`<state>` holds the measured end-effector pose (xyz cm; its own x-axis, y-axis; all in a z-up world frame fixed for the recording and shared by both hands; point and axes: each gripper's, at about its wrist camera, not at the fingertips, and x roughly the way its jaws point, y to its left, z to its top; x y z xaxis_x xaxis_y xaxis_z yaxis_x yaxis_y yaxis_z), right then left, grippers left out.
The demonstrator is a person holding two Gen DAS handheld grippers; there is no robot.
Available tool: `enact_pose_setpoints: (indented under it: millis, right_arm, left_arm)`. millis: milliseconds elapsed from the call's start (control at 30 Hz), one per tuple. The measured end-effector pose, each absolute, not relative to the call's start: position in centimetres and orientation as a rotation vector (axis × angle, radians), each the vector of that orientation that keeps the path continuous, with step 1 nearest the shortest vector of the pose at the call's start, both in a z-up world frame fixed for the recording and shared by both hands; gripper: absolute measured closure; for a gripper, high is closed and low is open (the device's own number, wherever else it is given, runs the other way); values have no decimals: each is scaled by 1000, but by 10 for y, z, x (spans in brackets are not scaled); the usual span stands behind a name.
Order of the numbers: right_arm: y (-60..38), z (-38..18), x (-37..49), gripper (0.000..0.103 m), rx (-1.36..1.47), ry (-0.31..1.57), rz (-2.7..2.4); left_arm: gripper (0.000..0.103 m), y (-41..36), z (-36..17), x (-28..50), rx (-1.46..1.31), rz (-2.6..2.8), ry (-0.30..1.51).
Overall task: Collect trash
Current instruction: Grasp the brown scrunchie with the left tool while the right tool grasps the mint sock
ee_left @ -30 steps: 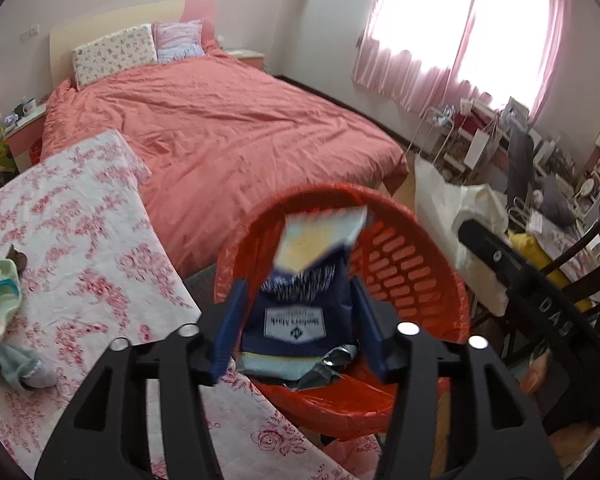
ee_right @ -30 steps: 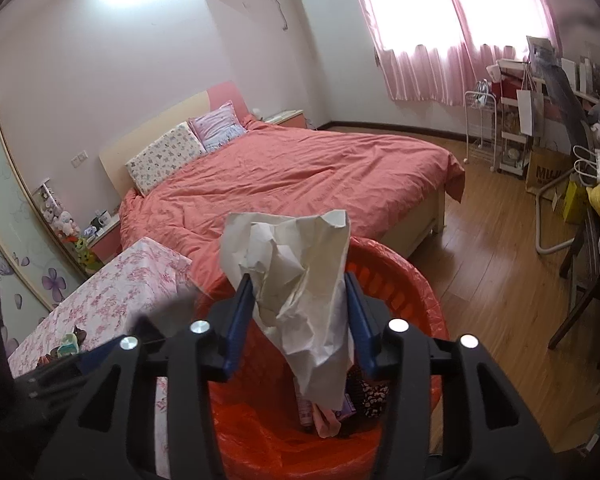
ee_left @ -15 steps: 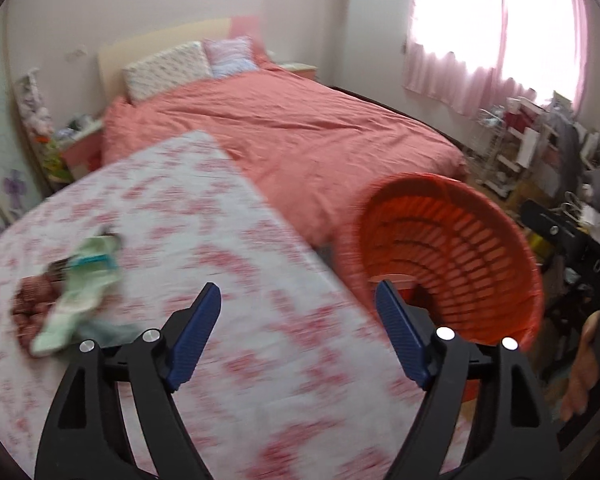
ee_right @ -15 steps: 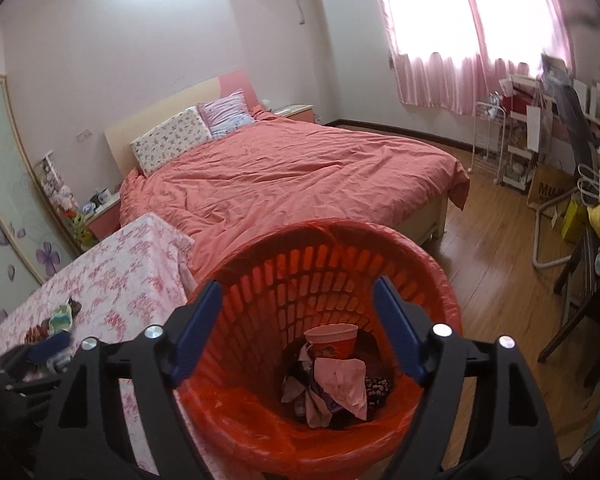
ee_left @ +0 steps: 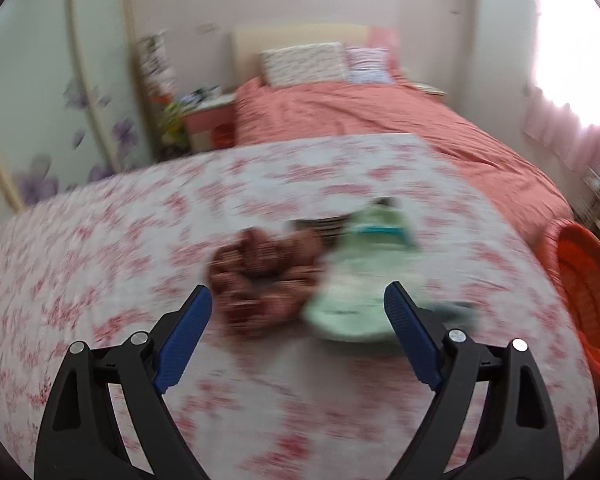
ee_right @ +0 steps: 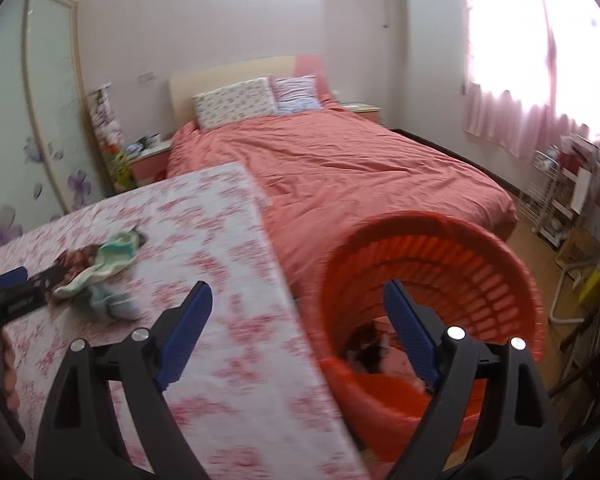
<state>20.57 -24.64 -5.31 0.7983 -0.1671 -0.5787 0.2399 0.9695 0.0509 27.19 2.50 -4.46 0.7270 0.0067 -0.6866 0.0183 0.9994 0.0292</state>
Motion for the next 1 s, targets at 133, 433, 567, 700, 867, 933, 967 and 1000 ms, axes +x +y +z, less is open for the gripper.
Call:
enact_pose_setpoints:
  millis: [133,433,567,700,867,933,967,1000]
  right_arm:
    - [-213,-57,216,18,96,629,-158]
    - [-163,-58,232,18,41,631,-84]
    - [-152,-53,243,18,52,630,-50]
    - [-136,-49,258,18,54,638,-13]
    - [-112,-55,292,26,78,695,34]
    - [-101,-61,310,35,84,729,42]
    - [-95,-64,320,37,85,750,41]
    - [-90,-68,329,41,83,769,38]
  left_arm:
    - [22,59,-59,292,-72,34,813]
    - [64,68,-80,315,-75,10,891]
    - [77,75,-81,312,-61,23,882]
    - [77,100,-81,300,-45,77,877]
    - [77,145,-81,282,-43,154,880]
    - [75,156,-81,275,-41,162,879]
    - [75,158,-81,275,-38,164,878]
    - [75,161,-81,273,-38,164,875]
